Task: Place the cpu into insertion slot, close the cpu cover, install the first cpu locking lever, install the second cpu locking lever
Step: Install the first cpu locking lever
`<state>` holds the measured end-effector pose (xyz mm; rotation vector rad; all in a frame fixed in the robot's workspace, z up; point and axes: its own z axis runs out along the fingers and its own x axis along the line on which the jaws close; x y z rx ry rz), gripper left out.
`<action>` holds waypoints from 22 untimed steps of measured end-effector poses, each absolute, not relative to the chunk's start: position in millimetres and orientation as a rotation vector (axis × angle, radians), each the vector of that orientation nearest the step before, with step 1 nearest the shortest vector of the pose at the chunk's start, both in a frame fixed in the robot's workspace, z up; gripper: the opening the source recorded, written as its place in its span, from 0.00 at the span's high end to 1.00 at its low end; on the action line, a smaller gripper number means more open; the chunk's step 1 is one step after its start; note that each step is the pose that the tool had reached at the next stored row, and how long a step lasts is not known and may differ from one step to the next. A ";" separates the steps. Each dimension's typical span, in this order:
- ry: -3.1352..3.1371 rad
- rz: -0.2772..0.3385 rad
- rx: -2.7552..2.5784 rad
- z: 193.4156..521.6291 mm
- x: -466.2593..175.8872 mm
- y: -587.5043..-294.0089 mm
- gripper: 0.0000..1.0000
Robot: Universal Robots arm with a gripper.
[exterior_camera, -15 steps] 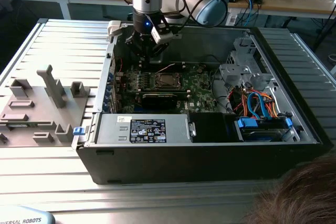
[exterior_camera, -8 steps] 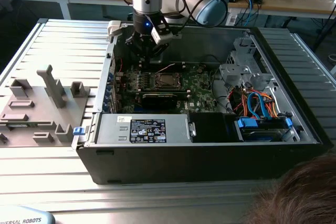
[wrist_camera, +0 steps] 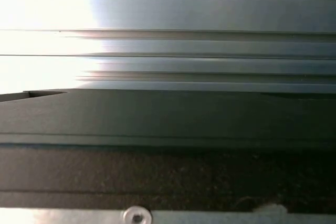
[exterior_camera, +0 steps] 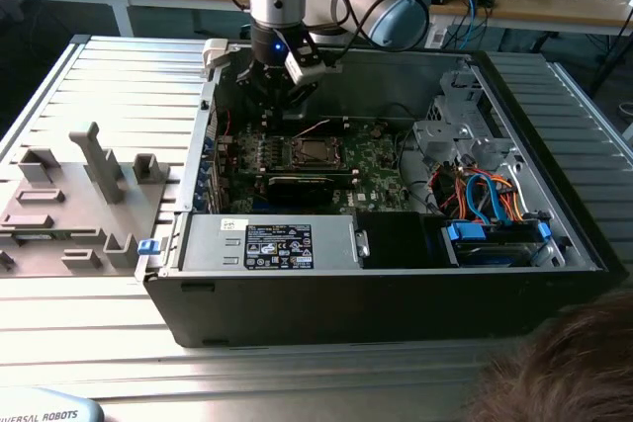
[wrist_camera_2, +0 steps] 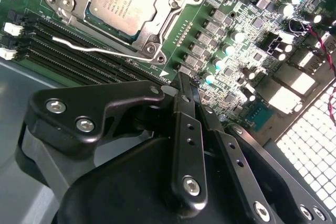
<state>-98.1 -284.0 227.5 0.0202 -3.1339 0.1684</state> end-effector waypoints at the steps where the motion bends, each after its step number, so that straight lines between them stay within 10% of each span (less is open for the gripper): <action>1: -3.134 0.168 0.020 227.3 -98.1 -284.0 0.89; 22: -3.135 0.090 0.020 218.6 -85.2 -282.3 0.89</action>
